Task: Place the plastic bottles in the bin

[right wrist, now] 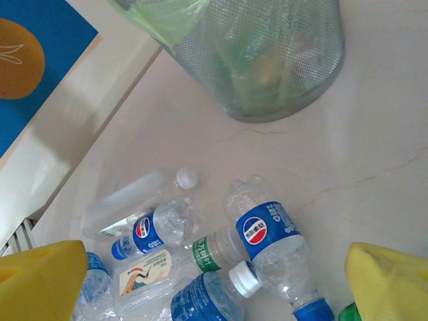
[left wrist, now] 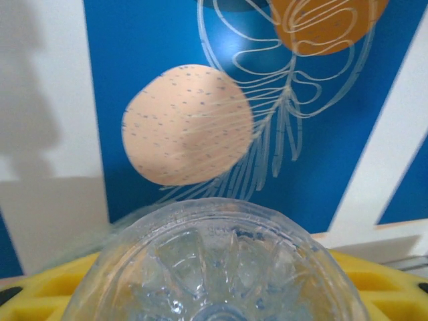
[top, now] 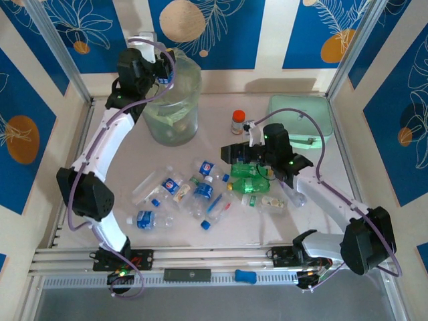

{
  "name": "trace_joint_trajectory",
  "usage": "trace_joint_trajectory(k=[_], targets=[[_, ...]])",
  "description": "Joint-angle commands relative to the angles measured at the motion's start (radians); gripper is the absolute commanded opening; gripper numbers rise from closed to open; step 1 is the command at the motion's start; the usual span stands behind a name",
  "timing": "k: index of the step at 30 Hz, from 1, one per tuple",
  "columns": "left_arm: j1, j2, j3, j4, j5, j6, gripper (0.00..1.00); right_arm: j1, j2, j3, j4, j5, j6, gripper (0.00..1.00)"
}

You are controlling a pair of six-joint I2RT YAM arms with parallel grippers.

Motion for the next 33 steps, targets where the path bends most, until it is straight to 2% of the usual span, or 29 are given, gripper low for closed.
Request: trace_joint_trajectory(k=[1,14,19,22,24,29,33], targets=[[0.010,0.044,0.060,-0.003,-0.090,0.122,0.52,-0.015,-0.030,-0.014,-0.015,0.013,0.015,0.99],[0.011,0.176,0.090,-0.189,-0.056,0.089,0.57,-0.027,-0.062,-0.035,-0.054,0.067,0.026,0.99],[0.010,0.189,0.106,-0.229,-0.031,0.071,0.74,-0.039,-0.091,-0.049,-0.078,0.089,0.040,0.99],[0.011,0.171,0.108,-0.229,-0.033,0.061,0.93,-0.045,-0.105,-0.049,-0.104,0.104,0.038,0.99],[0.010,0.148,0.108,-0.235,-0.027,0.057,1.00,-0.050,-0.111,-0.047,-0.127,0.118,0.037,0.99],[0.010,0.063,0.098,-0.263,0.021,0.032,0.99,-0.070,-0.107,-0.032,-0.183,0.147,0.022,0.99],[0.009,-0.049,0.005,-0.242,0.112,-0.028,0.99,-0.091,-0.077,0.022,-0.291,0.199,-0.031,0.99]])
